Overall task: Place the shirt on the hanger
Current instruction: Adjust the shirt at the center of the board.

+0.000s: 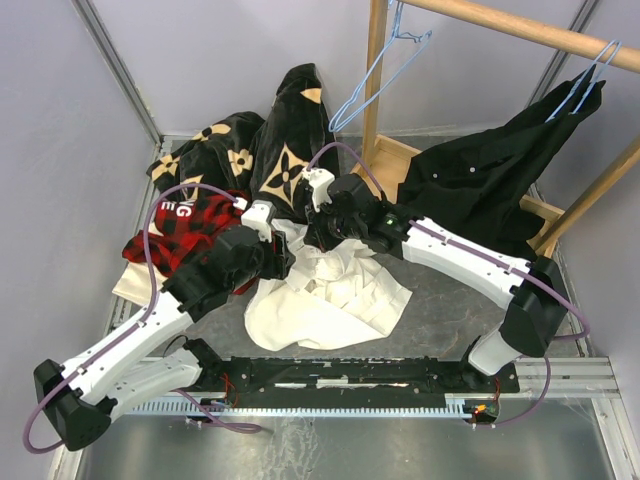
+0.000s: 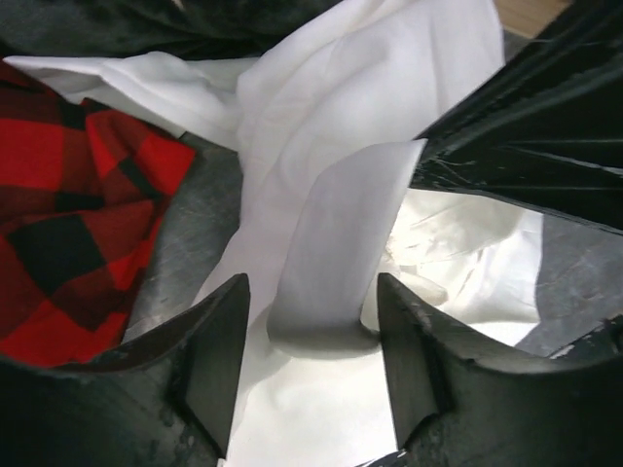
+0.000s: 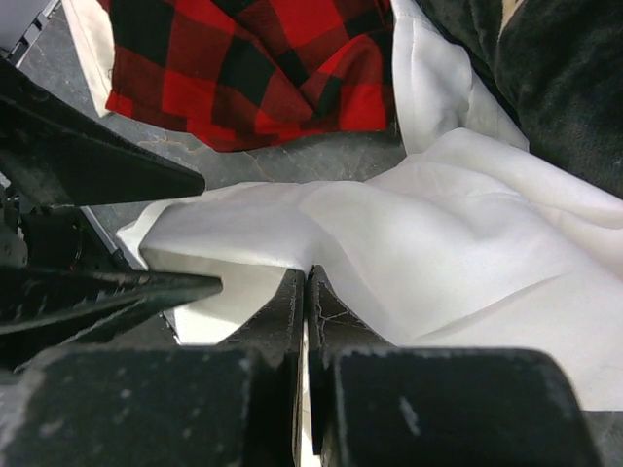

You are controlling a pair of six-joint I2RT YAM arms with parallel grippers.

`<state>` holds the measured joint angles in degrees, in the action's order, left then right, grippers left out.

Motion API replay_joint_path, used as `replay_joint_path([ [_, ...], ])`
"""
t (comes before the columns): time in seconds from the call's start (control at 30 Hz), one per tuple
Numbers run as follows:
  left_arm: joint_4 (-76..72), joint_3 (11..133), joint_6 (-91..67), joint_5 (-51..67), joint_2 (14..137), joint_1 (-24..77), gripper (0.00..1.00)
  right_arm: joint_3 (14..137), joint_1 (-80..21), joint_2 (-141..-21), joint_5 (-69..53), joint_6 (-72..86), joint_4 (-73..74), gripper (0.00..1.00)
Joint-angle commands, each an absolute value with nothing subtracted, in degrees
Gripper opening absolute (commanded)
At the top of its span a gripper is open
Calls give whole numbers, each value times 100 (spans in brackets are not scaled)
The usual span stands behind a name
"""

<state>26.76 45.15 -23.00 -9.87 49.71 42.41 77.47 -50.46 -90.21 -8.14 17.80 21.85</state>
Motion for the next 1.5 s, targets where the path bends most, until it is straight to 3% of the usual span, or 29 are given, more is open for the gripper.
replay_joint_path([
  [0.0,2790,4799,-2233,-1495,5062,4262,57,7861,-5019,-8951,-1041,1853,1900,0],
  [0.07,2788,4807,-2208,-1486,5100,4263,46,7839,-5013,-8939,-1149,1848,1868,0],
  [0.1,2796,4810,-2195,-1494,5106,4263,24,7840,-5010,-8924,-1222,1818,1865,0],
  [0.13,2819,4834,-2197,-1538,5106,4263,9,7840,-5008,-8917,-1267,1793,1870,0],
  [0.17,2840,4860,-2193,-1568,5106,4263,4,7839,-5009,-8900,-1297,1759,1876,0],
  [0.33,2945,5026,-2083,-1662,5019,4265,3,7705,-5015,-8760,-1514,1336,1894,4],
  [0.4,2990,5072,-2046,-1725,4948,4263,3,7606,-5010,-8636,-1597,1070,1922,18],
  [0.5,3068,5113,-2006,-1758,4872,4263,3,7420,-5010,-8422,-1500,678,2020,47],
  [0.63,3140,5137,-2012,-1720,4795,4263,3,7164,-5010,-8160,-1251,223,2150,60],
  [0.9,3190,5156,-2030,-1655,4848,4258,7,6562,-5010,-7518,-919,-44,1852,62],
  [1.0,3227,5189,-2030,-1701,4839,4262,3,6257,-5010,-7213,-848,-4,1499,63],
  [1.47,3443,5279,-1900,-1780,4513,4262,3,4774,-5010,-6058,-683,-854,134,65],
])
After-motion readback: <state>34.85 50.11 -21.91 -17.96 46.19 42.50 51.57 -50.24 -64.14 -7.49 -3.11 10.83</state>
